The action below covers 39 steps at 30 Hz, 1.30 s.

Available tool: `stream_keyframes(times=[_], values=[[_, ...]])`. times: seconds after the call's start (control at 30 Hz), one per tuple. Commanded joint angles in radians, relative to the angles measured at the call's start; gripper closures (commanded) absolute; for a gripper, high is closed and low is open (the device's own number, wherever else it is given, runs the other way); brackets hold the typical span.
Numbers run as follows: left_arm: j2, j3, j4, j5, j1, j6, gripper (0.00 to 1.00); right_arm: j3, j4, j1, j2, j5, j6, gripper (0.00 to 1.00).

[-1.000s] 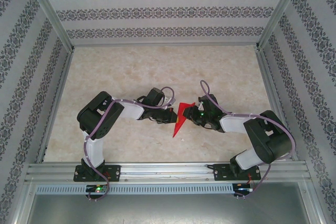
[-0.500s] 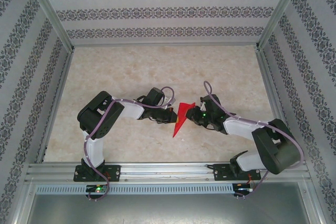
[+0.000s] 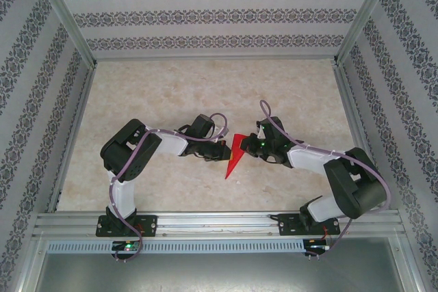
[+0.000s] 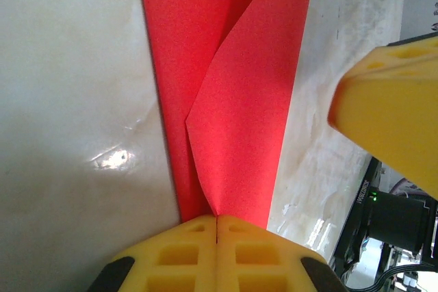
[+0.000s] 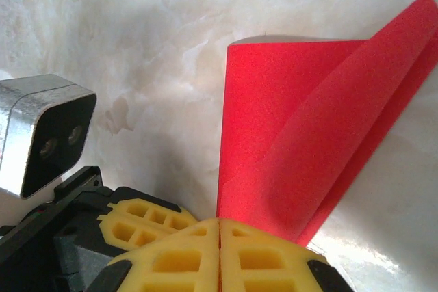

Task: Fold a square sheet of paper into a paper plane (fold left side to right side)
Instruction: Fold the wing for the fifth time at the center of the table.

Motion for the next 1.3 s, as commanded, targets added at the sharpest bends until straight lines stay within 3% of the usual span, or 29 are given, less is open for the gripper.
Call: stream_keyframes(times=[0.0, 1.27], values=[[0.05, -0.038, -0.056, -0.207, 0.006, 0.034, 1.0, 0.023, 0.007, -0.008, 0.025, -0.013, -0.036, 0.92], [0.047, -0.056, -0.068, -0.243, 0.021, 0.013, 1.0, 0.031, 0.035, -0.043, 0.163, -0.033, -0.082, 0.92]])
